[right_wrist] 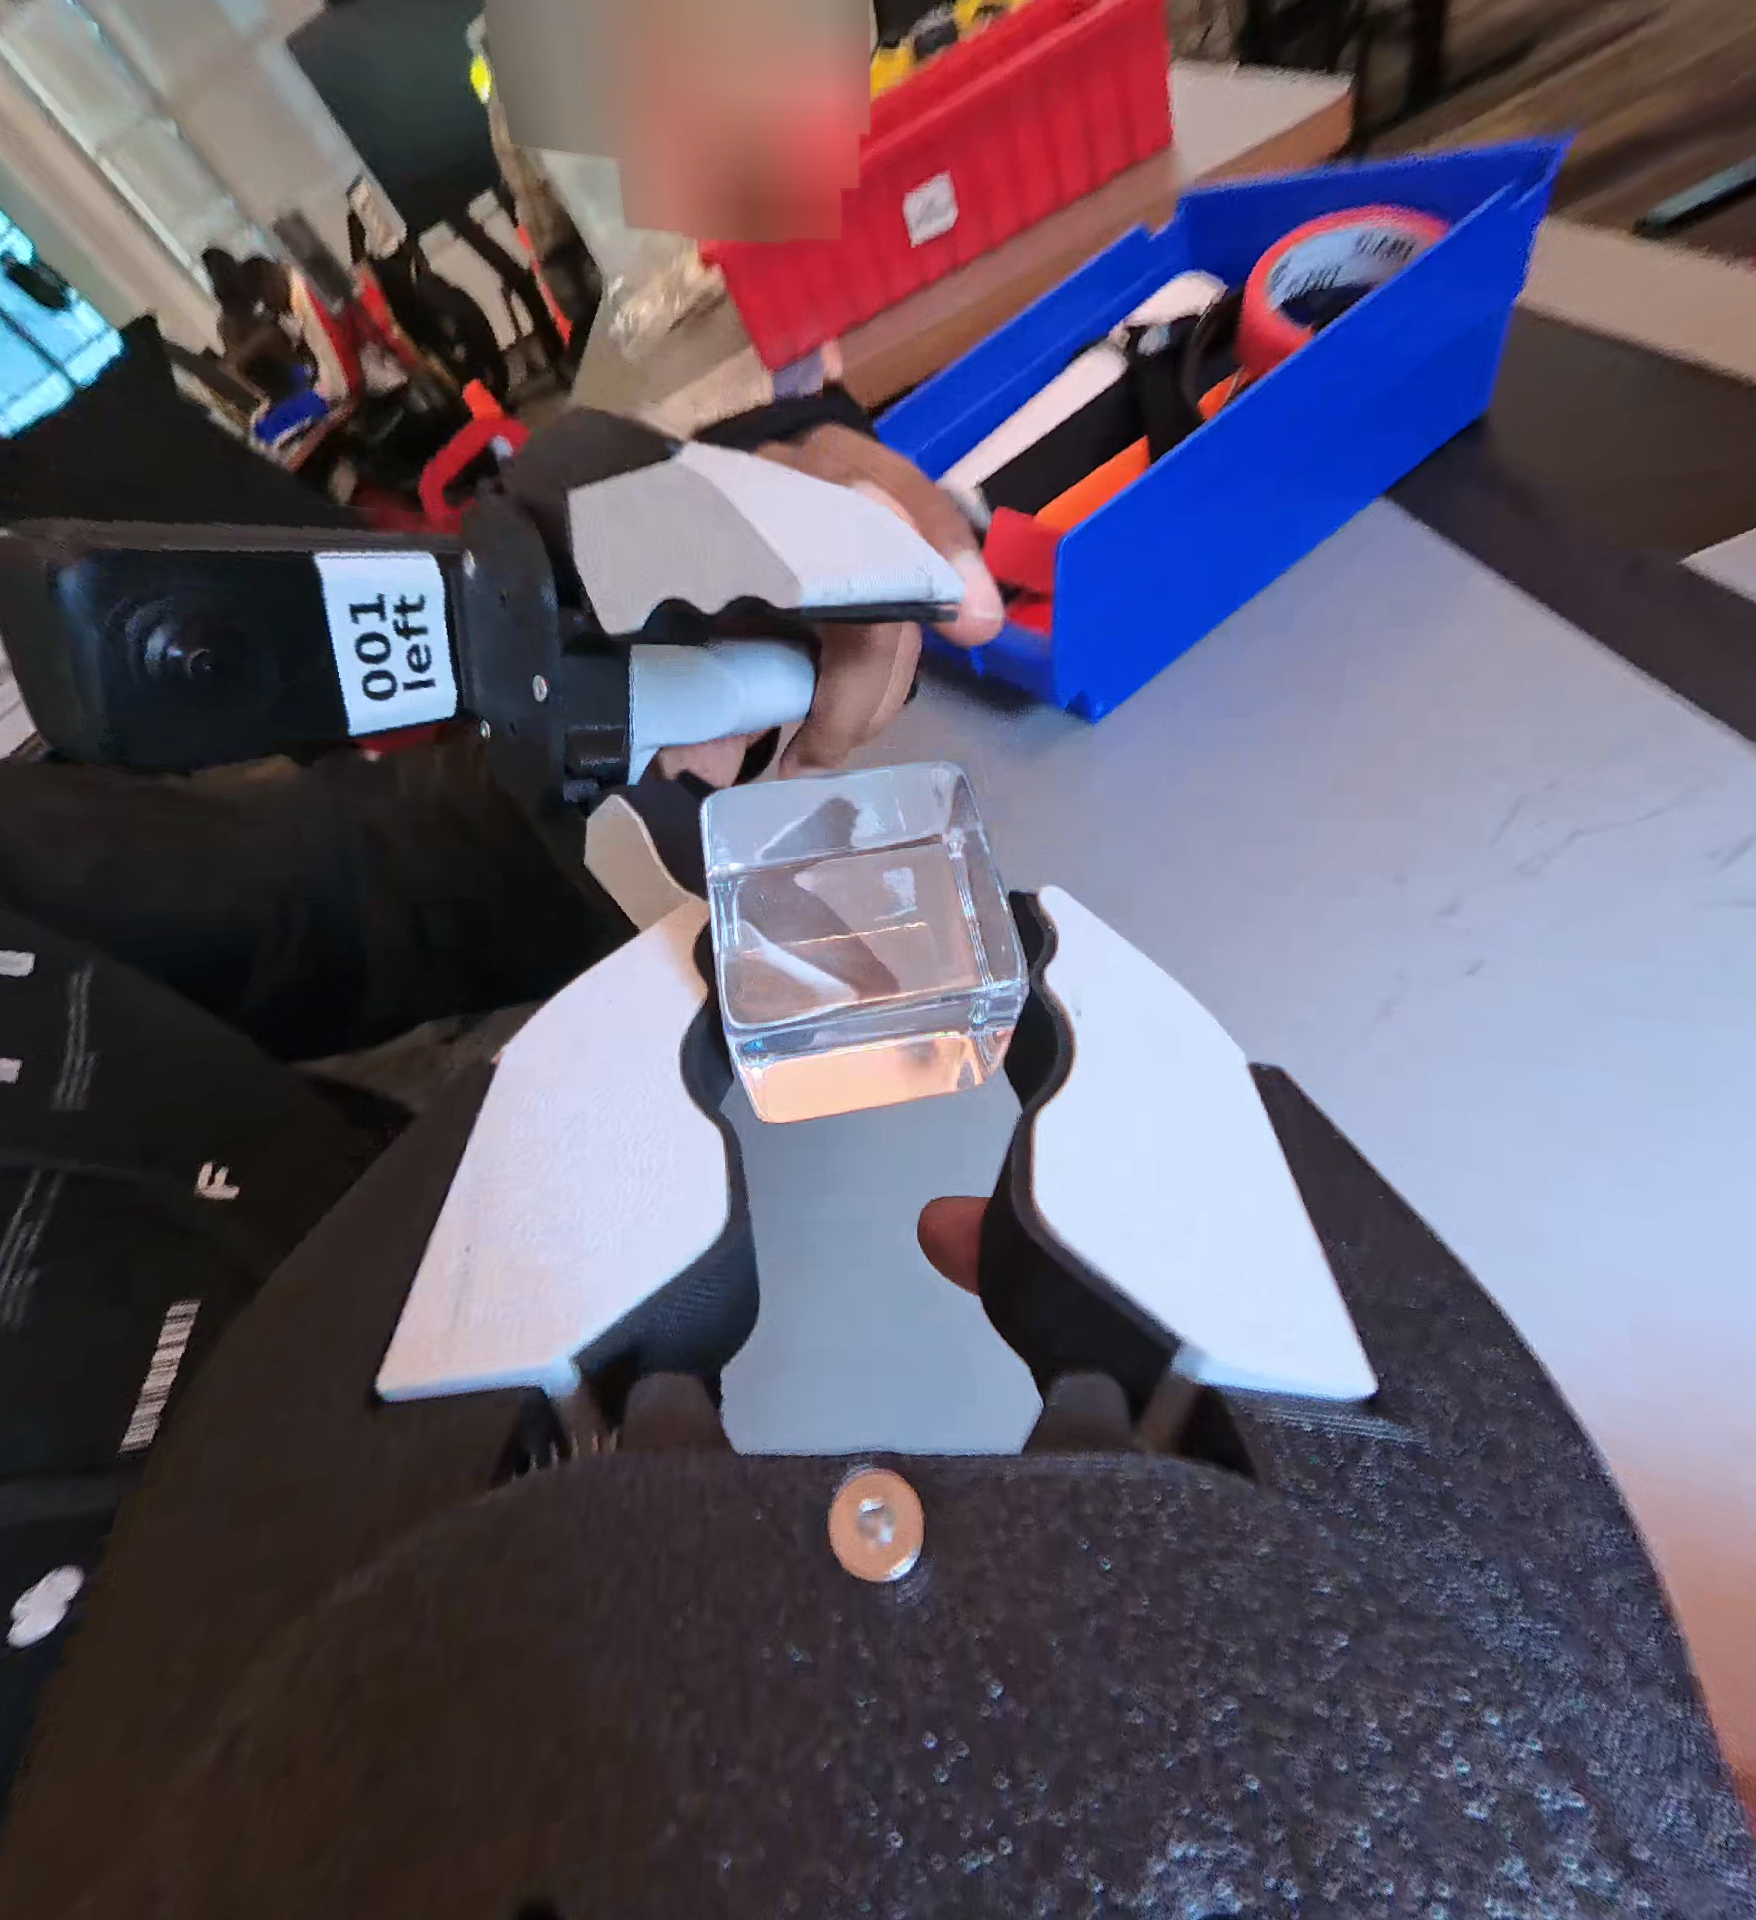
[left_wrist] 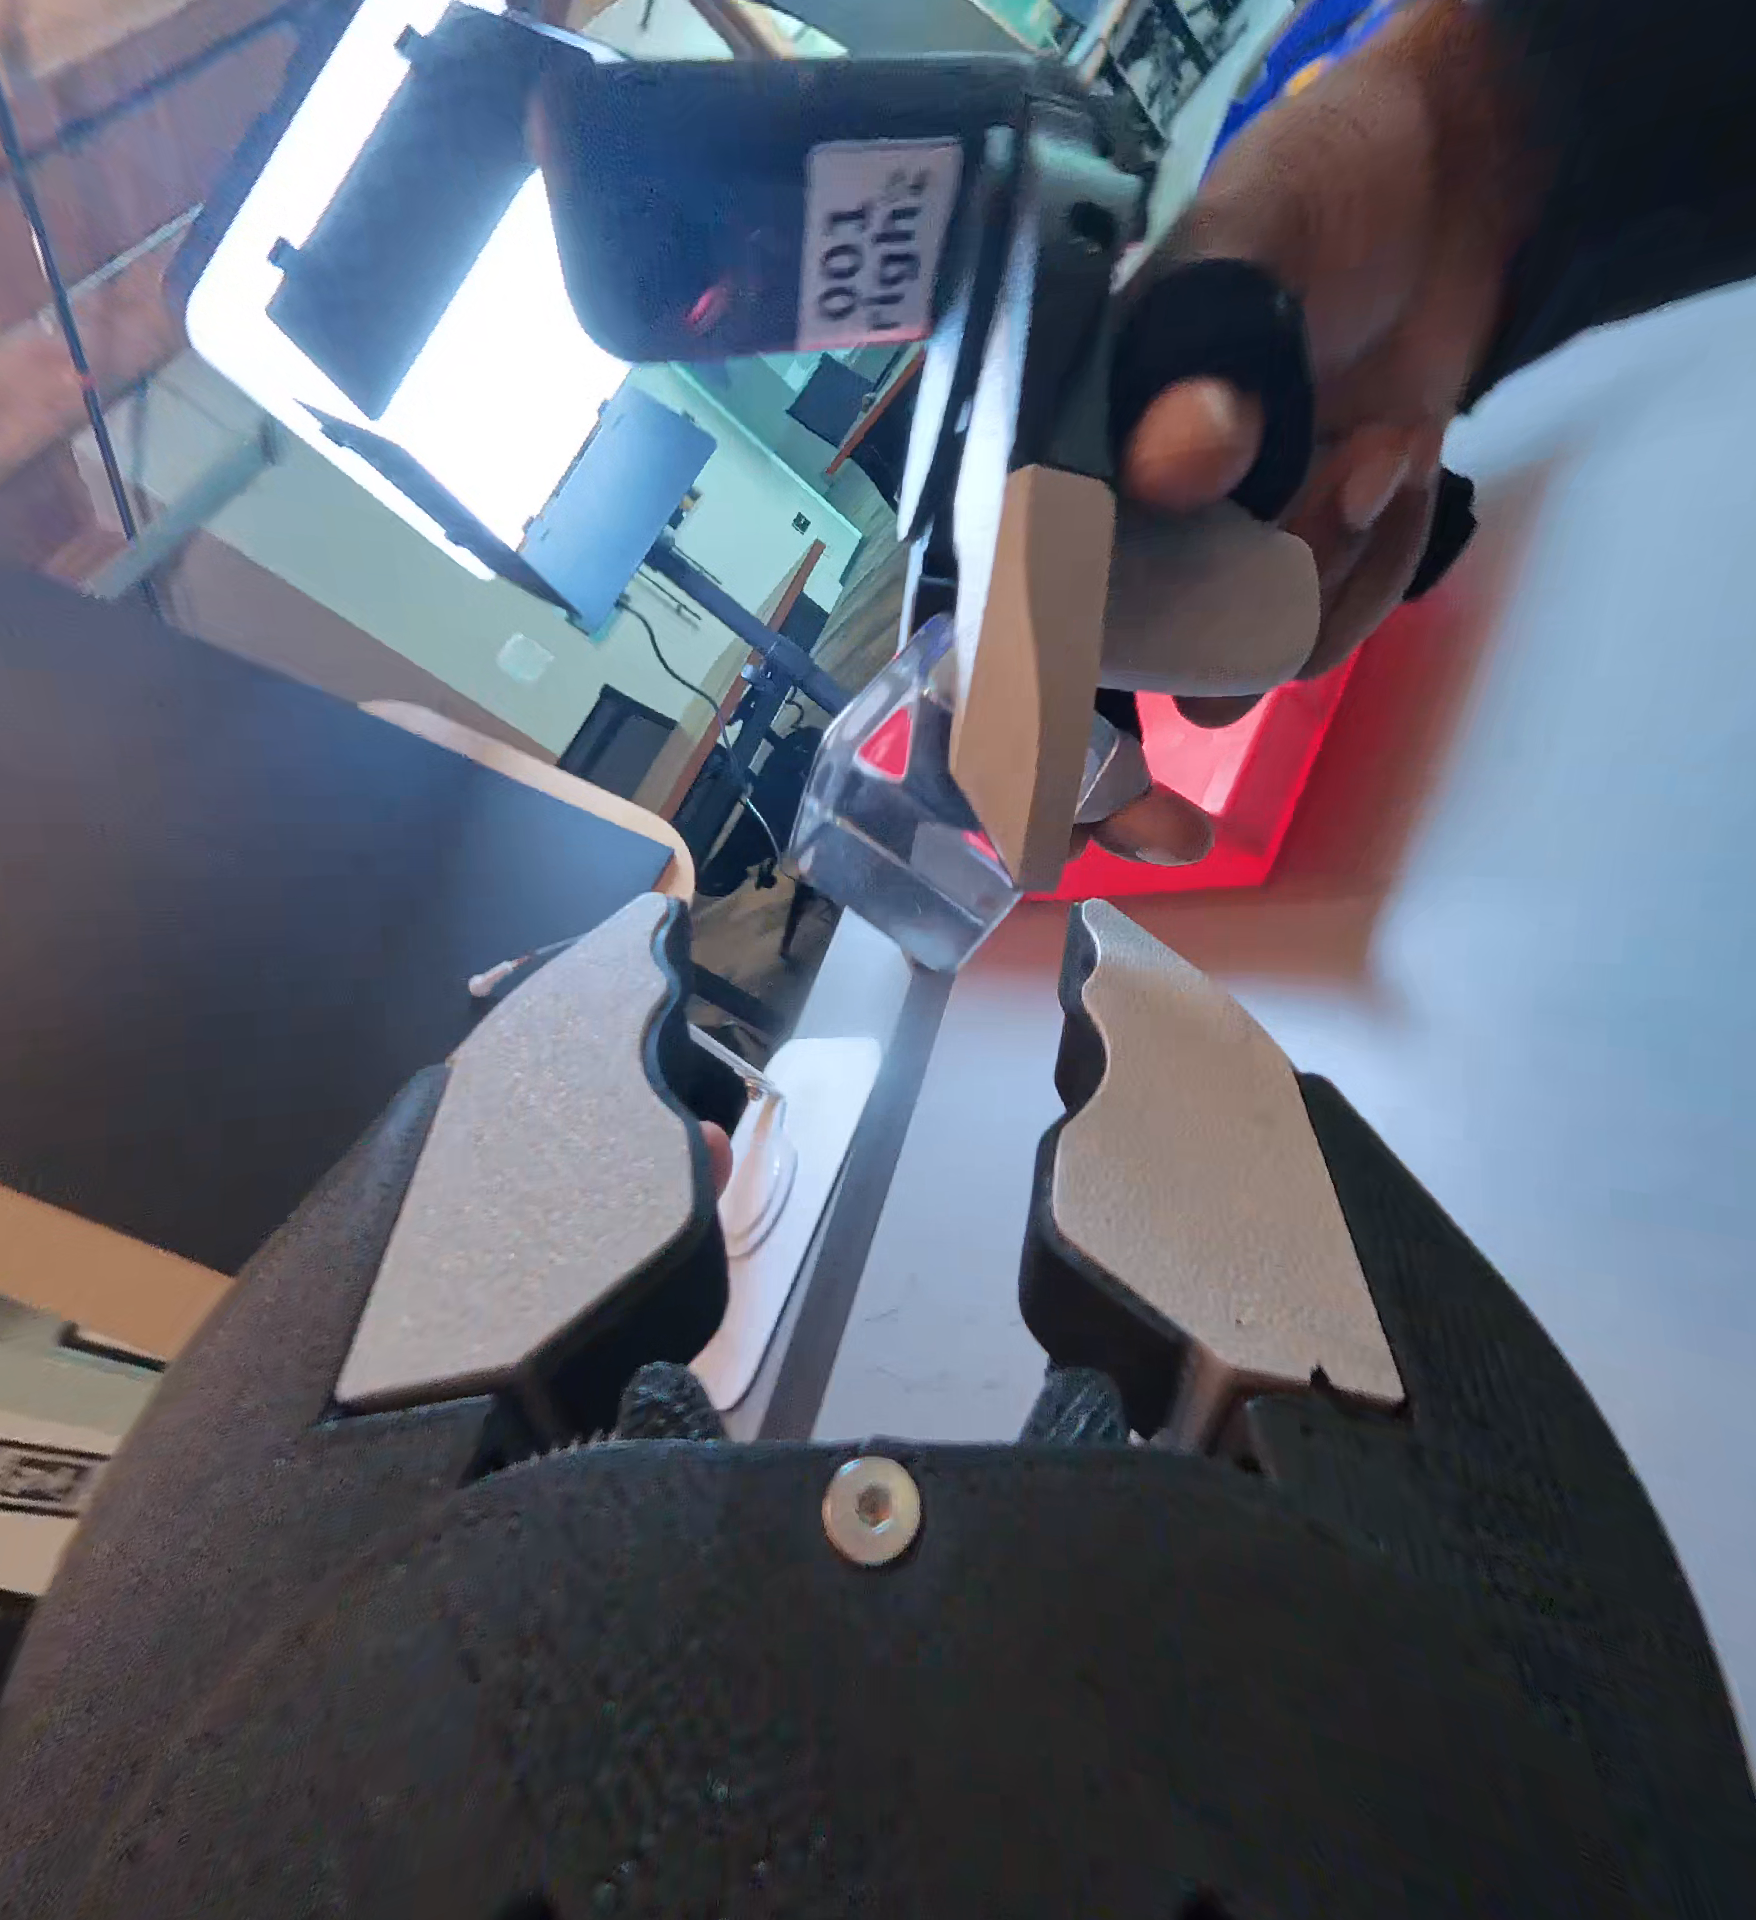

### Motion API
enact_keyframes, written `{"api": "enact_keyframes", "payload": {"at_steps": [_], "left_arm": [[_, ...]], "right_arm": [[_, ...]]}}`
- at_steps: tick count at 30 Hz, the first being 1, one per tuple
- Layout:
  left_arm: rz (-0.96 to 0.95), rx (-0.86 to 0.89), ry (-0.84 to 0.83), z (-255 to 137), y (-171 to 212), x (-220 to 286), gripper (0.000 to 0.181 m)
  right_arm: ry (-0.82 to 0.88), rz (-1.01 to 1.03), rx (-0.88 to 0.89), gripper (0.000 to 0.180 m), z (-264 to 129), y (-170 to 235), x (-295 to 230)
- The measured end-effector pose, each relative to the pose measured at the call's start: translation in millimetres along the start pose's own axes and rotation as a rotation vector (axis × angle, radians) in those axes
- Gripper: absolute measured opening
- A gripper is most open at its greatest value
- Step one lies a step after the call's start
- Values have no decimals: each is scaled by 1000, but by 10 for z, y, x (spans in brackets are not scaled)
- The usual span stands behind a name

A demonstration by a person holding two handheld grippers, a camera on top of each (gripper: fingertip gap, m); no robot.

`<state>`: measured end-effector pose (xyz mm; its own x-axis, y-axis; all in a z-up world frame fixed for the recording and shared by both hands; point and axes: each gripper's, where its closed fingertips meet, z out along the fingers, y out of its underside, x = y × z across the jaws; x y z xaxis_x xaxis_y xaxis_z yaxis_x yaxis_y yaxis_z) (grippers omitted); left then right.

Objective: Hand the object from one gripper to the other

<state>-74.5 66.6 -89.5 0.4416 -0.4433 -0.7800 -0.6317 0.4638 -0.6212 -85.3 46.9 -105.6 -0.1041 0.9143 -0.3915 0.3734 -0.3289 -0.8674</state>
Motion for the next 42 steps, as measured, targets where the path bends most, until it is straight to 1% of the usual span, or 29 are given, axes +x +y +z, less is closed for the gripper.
{"api": "enact_keyframes", "payload": {"at_steps": [3,4,6,7,8,10,12,14,17,19,21,24,26,27,29,33,35,37,39,42], "left_arm": [[148,-21,28,44,-16,166,72],[194,-25,27,62,-19,215,72],[283,-10,31,84,-52,328,63],[322,-5,31,95,-63,387,56],[343,0,15,109,-73,413,52],[338,-1,4,128,-89,429,51],[312,4,-18,122,-109,385,51],[202,31,-29,97,-133,298,51],[-70,97,-47,30,-144,66,51],[-259,141,-73,-18,-118,-118,51],[-478,184,-62,-53,-81,-257,51],[-793,240,-14,-79,-28,-398,49],[-974,276,35,-88,-21,-446,49],[-1053,274,69,-77,-6,-444,49],[-1154,271,100,-53,37,-436,49],[-1375,330,203,-37,26,-416,49],[-1439,338,271,-23,-1,-366,49],[-1477,326,369,-8,-49,-272,49],[-1481,313,430,-2,-85,-196,49],[-1460,293,502,-2,-142,-98,48]], "right_arm": [[-118,11,-97,52,61,188,-153],[-126,5,-124,52,85,239,-164],[-138,-5,-167,51,121,327,-176],[-147,-3,-166,51,116,332,-182],[-153,-9,-170,51,95,344,-182],[-154,-30,-176,51,67,362,-183],[-146,-51,-144,50,49,293,-193],[-125,-83,-62,52,-8,136,-191],[-101,-169,118,58,-187,-173,-235],[-54,-297,224,62,-313,-357,-314],[34,-430,300,61,-403,-509,-378],[222,-638,315,62,-443,-611,-371],[334,-756,272,62,-410,-599,-318],[377,-784,229,63,-373,-562,-258],[434,-816,169,67,-287,-485,-127],[492,-855,135,68,-115,-385,49],[537,-904,106,67,-46,-342,119],[581,-966,82,68,-5,-318,157],[604,-1010,72,69,11,-317,158],[596,-1041,64,68,16,-308,124]]}}
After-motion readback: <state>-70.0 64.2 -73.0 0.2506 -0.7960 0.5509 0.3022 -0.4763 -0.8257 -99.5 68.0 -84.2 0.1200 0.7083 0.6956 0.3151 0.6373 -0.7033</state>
